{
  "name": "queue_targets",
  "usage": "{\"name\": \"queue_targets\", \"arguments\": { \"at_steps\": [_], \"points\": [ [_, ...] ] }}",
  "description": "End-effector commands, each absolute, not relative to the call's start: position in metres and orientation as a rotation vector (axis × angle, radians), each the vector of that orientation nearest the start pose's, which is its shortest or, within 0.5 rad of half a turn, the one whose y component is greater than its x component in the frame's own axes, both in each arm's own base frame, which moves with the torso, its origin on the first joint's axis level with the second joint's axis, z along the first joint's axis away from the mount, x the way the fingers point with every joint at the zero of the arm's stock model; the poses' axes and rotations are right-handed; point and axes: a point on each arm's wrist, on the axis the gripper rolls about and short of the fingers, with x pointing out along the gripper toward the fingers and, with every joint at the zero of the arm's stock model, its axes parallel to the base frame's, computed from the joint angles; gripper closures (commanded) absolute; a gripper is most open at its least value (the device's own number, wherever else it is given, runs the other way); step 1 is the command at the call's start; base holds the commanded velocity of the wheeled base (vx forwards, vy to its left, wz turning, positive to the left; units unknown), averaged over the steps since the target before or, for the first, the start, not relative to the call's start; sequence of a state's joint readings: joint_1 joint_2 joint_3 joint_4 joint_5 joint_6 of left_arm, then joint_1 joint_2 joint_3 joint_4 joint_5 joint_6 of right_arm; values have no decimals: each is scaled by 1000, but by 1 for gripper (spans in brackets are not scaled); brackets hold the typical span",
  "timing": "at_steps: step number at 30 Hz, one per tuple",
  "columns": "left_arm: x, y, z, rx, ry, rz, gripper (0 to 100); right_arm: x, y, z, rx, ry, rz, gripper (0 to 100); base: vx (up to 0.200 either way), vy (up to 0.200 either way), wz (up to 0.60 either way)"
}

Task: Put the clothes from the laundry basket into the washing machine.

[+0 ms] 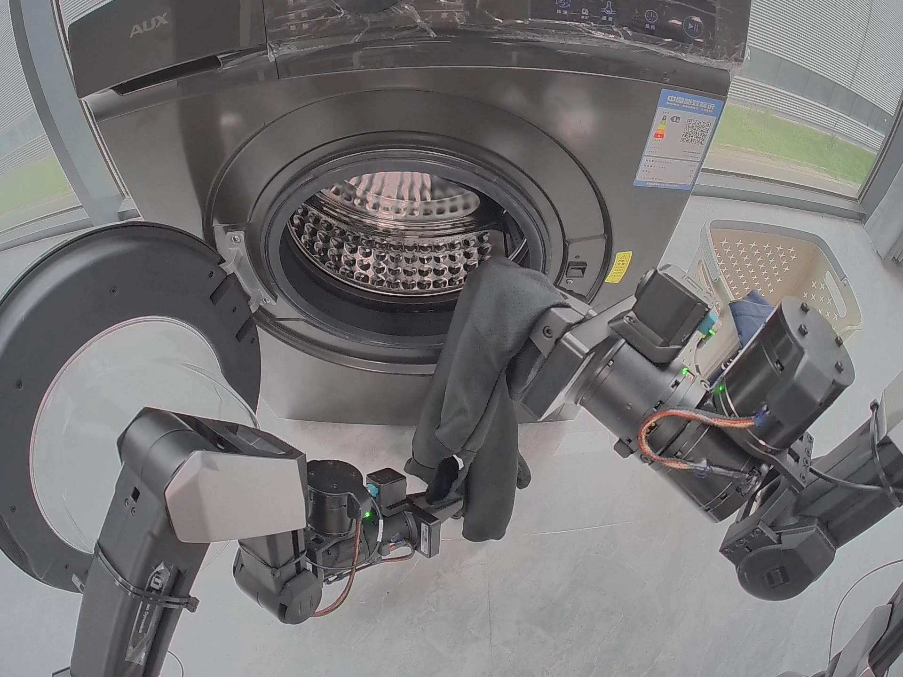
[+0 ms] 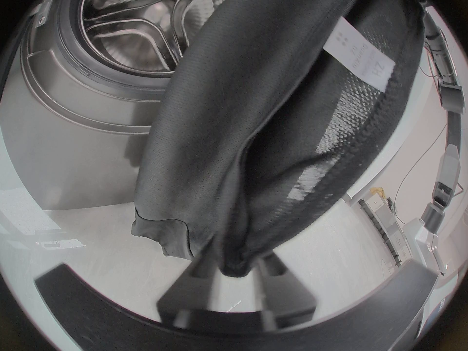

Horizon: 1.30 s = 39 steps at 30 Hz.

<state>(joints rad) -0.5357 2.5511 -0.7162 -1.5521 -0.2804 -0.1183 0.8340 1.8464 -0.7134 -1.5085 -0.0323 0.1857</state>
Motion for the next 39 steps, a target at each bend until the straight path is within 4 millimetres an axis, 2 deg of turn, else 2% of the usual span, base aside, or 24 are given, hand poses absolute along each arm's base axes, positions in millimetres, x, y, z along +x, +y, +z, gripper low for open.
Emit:
{"name": "queue_targets", "arguments": {
  "at_steps": [1, 3, 6, 8, 9, 10, 13, 15, 17, 18, 23, 24, 25, 26, 31, 32, 35, 36, 39],
  "points": [
    [323, -197, -45, -86, 313, -776, 100, 214, 235, 200, 337, -274, 825, 100, 0, 0, 0],
    [323, -196, -39, -92, 300, -766, 100, 214, 235, 200, 337, -276, 825, 100, 0, 0, 0],
    [319, -188, -15, -98, 266, -756, 100, 215, 232, 199, 334, -270, 810, 100, 0, 0, 0],
    [310, -175, 6, -98, 250, -746, 100, 216, 231, 197, 335, -262, 788, 100, 0, 0, 0],
    [309, -174, 7, -99, 248, -744, 100, 216, 230, 197, 335, -261, 784, 100, 0, 0, 0],
    [300, -165, 25, -102, 227, -740, 100, 218, 227, 194, 330, -252, 773, 100, 0, 0, 0],
    [275, -147, 55, -101, 204, -738, 100, 222, 222, 189, 319, -232, 747, 100, 0, 0, 0],
    [265, -142, 62, -101, 200, -741, 100, 222, 221, 187, 317, -223, 741, 100, 0, 0, 0],
    [238, -128, 83, -99, 174, -745, 100, 226, 214, 183, 309, -202, 705, 100, 0, 0, 0],
    [232, -124, 89, -102, 160, -743, 100, 226, 213, 180, 304, -193, 700, 100, 0, 0, 0],
    [214, -108, 130, -126, 5, -732, 100, 220, 203, 159, 266, -100, 682, 100, 0, 0, 0],
    [214, -108, 130, -126, 5, -732, 100, 220, 203, 159, 266, -100, 682, 100, 0, 0, 0],
    [204, -104, 147, -137, -66, -741, 100, 215, 198, 144, 238, -39, 678, 100, 0, 0, 0],
    [200, -102, 155, -144, -97, -743, 100, 212, 197, 138, 230, -15, 678, 100, 0, 0, 0],
    [189, -100, 174, -163, -181, -768, 100, 215, 199, 119, 207, 49, 670, 100, 0, 0, 0],
    [188, -100, 174, -163, -184, -771, 100, 216, 199, 117, 205, 53, 668, 0, 0, 0, 0],
    [188, -102, 176, -164, -192, -782, 100, 222, 196, 109, 193, 78, 644, 0, 0, 0, 0],
    [188, -102, 177, -168, -197, -783, 100, 224, 195, 97, 176, 122, 633, 0, 0, 0, 0],
    [189, -101, 185, -175, -229, -784, 100, 224, 196, 82, 151, 177, 632, 0, 0, 0, 0]
  ]
}}
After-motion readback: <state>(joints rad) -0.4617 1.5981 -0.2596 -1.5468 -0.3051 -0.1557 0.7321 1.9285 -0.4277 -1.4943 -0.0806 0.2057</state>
